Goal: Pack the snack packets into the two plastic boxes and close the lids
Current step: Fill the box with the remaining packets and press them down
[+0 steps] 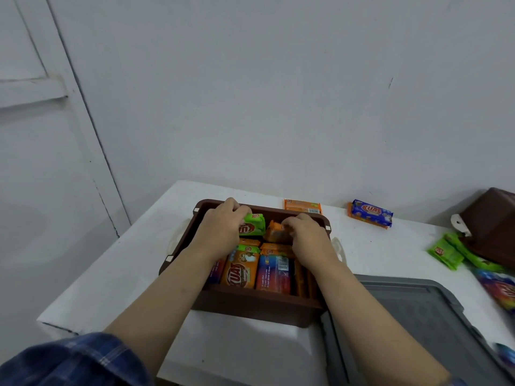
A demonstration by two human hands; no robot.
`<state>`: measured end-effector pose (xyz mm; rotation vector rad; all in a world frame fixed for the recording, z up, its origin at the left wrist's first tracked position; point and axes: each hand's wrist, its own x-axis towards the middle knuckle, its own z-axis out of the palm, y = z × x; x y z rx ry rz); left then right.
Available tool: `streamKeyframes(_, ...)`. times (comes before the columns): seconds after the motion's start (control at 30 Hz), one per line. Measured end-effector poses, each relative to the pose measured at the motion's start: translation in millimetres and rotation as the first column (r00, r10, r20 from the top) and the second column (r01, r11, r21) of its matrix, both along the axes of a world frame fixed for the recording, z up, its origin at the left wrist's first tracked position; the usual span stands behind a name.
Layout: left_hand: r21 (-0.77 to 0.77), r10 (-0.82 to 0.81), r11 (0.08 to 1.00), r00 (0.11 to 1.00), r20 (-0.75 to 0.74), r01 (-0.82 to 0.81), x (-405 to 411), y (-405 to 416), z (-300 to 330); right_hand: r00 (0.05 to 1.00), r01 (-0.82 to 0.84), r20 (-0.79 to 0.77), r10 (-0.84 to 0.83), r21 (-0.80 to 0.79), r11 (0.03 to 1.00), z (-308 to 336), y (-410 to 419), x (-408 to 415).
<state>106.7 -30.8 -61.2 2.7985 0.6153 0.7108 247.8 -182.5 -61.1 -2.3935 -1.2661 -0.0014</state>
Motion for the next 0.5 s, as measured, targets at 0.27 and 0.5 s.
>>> streamKeyframes(0.27,-0.111,0.054,0.993,0.998,0.038,-0.05,-4,8,1,0.955,-0.296,-0.061,0.29,-0.172,0.94,0,5,-11)
streamKeyframes(0.5,-0.149,0.01,0.989,1.0,0.027,-0.006,-6,9,1,0.952,-0.239,0.035,0.304,-0.535,0.81,-3,13,-18)
